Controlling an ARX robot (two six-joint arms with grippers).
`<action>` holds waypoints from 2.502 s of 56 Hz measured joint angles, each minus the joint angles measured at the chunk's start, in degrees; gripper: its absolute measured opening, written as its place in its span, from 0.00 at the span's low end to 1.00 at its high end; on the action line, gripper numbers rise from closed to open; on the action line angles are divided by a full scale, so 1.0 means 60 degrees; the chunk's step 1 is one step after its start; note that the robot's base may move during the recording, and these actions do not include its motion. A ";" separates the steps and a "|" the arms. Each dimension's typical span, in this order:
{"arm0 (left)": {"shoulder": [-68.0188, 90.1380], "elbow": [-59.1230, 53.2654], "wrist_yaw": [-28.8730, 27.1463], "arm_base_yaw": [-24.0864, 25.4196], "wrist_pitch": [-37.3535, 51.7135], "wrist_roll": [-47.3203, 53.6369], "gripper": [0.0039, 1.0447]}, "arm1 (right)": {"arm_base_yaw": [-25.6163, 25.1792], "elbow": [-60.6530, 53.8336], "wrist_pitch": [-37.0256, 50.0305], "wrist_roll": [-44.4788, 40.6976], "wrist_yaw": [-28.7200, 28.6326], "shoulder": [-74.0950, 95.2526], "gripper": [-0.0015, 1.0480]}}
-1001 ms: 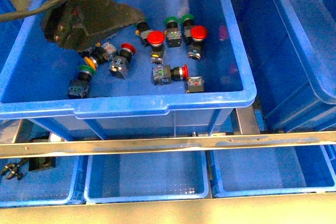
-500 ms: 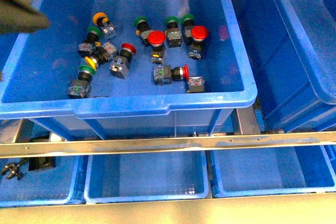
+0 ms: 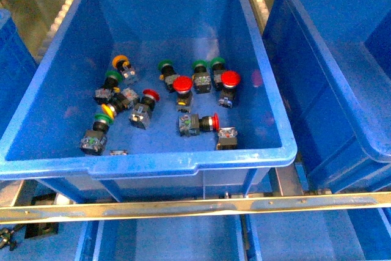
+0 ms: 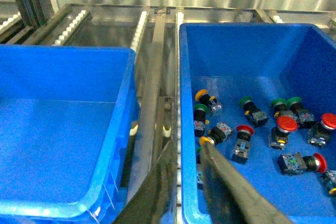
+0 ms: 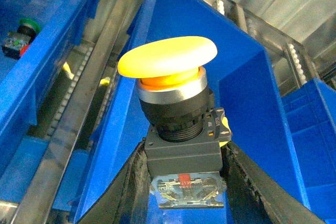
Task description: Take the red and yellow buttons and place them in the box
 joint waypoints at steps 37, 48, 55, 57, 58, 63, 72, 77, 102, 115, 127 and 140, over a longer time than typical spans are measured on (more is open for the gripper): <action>-0.4080 -0.0011 0.0637 0.0754 -0.3748 0.0102 0.02 | 0.0699 0.0124 -0.1734 0.1359 0.0240 -0.1224 0.31; -0.4823 -0.0011 0.0656 0.0761 -0.4473 0.0106 0.02 | 0.0681 0.0146 -0.1734 0.1406 0.0273 -0.1144 0.31; -0.5176 -0.0011 0.0656 0.0761 -0.4852 0.0106 0.02 | 0.0681 0.0149 -0.1767 0.1446 0.0291 -0.1140 0.31; -0.5264 -0.0011 0.0663 0.0761 -0.4925 0.0106 0.02 | 0.0681 0.0149 -0.1792 0.1475 0.0306 -0.1140 0.31; -0.5304 -0.0011 0.0663 0.0761 -0.4972 0.0106 0.02 | 0.0681 0.0149 -0.1792 0.1486 0.0306 -0.1140 0.31; -0.6145 -0.0011 0.0663 0.0761 -0.6120 0.0109 0.02 | 0.0670 0.0149 -0.1807 0.1555 0.0313 -0.1140 0.31; -0.6827 -0.0011 0.0685 0.0761 -0.6681 0.0109 0.02 | 0.0681 0.0153 -0.1858 0.1610 0.0346 -0.1151 0.31; -0.6856 -0.0011 0.0667 0.0761 -0.6692 0.0109 0.02 | 0.0707 0.0149 -0.1858 0.1621 0.0397 -0.1169 0.31; -0.6867 -0.0011 0.0685 0.0769 -0.6696 0.0120 0.26 | 0.1202 0.0262 -0.1224 0.1657 0.0474 -0.0463 0.31; -0.6867 -0.0011 0.0685 0.0772 -0.6696 0.0135 0.65 | 0.1475 0.0554 -0.0707 0.1679 0.0430 0.0339 0.31; -0.6867 -0.0011 0.0667 0.0776 -0.6696 0.0157 0.94 | 0.1494 0.0718 -0.0423 0.1869 0.0284 0.0874 0.31; -0.6867 -0.0011 0.0667 0.0776 -0.6696 0.0171 0.86 | 0.1486 0.0852 -0.0404 0.1898 0.0277 0.1035 0.31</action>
